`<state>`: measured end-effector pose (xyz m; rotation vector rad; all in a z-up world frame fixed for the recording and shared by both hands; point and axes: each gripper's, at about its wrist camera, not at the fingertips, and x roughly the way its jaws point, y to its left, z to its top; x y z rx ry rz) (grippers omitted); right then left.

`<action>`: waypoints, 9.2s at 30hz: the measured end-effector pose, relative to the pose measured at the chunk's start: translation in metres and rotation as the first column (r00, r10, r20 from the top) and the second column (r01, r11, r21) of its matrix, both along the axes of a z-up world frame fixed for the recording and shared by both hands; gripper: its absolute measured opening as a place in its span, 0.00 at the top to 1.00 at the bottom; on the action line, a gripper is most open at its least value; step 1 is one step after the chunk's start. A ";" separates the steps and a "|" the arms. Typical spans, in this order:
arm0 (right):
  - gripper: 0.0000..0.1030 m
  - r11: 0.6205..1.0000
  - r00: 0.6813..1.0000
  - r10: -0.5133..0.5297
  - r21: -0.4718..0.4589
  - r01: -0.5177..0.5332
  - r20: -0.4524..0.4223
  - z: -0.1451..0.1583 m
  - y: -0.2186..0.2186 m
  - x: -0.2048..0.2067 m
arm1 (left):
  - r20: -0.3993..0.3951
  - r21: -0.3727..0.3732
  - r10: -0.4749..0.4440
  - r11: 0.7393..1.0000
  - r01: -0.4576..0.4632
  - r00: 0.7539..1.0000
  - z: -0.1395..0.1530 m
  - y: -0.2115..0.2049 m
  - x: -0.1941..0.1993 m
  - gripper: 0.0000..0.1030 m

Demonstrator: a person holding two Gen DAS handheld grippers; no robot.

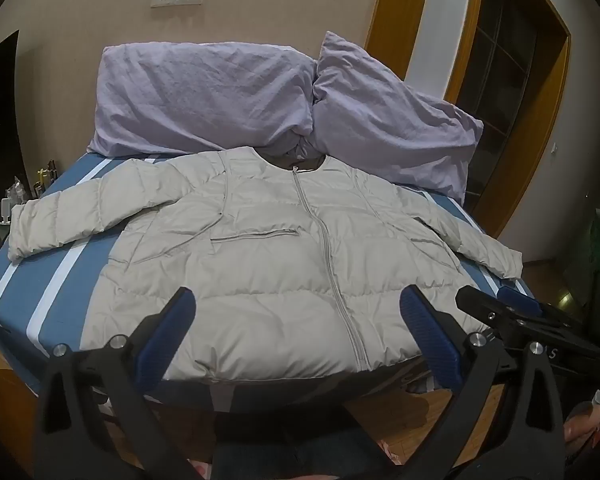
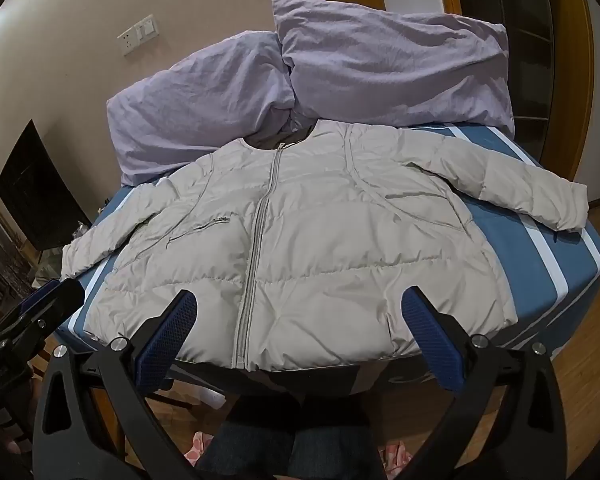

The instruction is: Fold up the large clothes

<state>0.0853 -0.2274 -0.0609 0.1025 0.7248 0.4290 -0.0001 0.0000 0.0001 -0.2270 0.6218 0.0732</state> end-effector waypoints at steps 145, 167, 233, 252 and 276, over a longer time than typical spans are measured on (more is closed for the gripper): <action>0.51 0.677 0.628 -0.710 -0.064 0.733 -0.319 -0.106 -0.312 0.252 | -0.287 0.104 0.220 0.975 -0.198 0.932 -0.124 0.100 0.199 0.02; 0.79 0.846 0.853 -0.520 -0.166 0.507 -0.043 0.001 -0.124 0.318 | -0.285 0.047 0.201 0.980 -0.196 0.937 -0.125 0.108 0.198 0.02; 0.16 0.961 0.995 -0.034 -0.277 0.008 -0.091 -0.058 0.185 0.299 | -0.277 0.006 0.190 0.981 -0.195 0.942 -0.126 0.111 0.196 0.02; 0.08 0.960 0.997 -0.045 -0.278 0.026 -0.061 -0.069 0.187 0.296 | -0.252 -0.068 0.187 0.975 -0.210 0.950 -0.111 0.130 0.176 0.02; 0.07 0.971 0.996 -0.046 -0.237 0.027 -0.074 -0.071 0.183 0.294 | -0.280 0.184 0.630 0.776 -0.603 0.724 -0.092 0.345 0.083 0.02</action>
